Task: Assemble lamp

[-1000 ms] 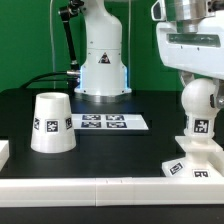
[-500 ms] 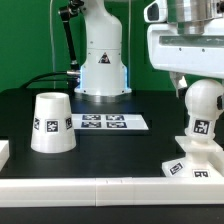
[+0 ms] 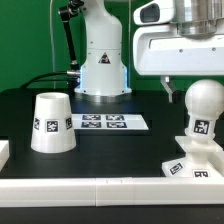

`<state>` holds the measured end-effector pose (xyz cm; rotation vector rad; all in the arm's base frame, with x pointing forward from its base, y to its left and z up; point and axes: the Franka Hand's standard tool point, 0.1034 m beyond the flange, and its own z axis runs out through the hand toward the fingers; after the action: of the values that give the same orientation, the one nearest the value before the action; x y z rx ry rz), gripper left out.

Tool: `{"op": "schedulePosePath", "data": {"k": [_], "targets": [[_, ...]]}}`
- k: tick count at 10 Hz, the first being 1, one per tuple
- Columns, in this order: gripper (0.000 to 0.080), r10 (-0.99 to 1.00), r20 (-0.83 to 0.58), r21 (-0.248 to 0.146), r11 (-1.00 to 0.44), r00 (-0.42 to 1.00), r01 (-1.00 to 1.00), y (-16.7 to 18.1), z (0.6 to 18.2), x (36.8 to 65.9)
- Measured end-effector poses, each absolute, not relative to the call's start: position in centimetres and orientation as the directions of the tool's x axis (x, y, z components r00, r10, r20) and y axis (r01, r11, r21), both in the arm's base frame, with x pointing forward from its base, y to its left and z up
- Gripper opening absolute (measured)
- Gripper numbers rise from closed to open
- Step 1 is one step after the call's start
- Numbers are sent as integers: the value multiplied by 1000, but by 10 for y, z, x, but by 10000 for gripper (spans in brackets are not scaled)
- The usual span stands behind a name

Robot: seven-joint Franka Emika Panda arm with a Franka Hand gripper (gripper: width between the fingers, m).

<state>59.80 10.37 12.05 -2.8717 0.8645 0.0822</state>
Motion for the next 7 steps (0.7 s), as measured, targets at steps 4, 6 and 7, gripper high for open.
{"op": "schedulePosePath", "data": {"k": [4, 6, 7], "targets": [[698, -75, -22, -77, -994, 997, -77, 103, 120, 597], [698, 132, -9, -51, -990, 991, 132, 104, 120, 598], [698, 223, -4, -44, -974, 975, 223, 104, 121, 599]]}}
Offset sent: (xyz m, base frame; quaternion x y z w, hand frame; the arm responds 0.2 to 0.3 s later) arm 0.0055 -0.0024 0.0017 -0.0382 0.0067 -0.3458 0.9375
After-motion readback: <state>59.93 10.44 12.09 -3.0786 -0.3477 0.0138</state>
